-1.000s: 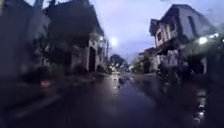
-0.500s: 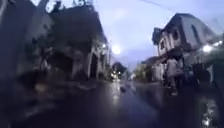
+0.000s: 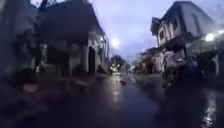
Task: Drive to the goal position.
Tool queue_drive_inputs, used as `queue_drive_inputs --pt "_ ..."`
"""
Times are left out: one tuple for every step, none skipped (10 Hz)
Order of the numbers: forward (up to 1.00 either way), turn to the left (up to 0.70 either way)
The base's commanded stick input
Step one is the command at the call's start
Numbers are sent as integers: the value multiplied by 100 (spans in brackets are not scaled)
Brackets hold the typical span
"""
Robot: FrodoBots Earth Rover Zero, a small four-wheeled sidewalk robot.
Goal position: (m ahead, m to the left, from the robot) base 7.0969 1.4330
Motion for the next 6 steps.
queue_drive_inputs --pt "70 0" --pt "70 0" --pt "70 0" --pt "70 0" --pt "70 0" --pt "70 0"
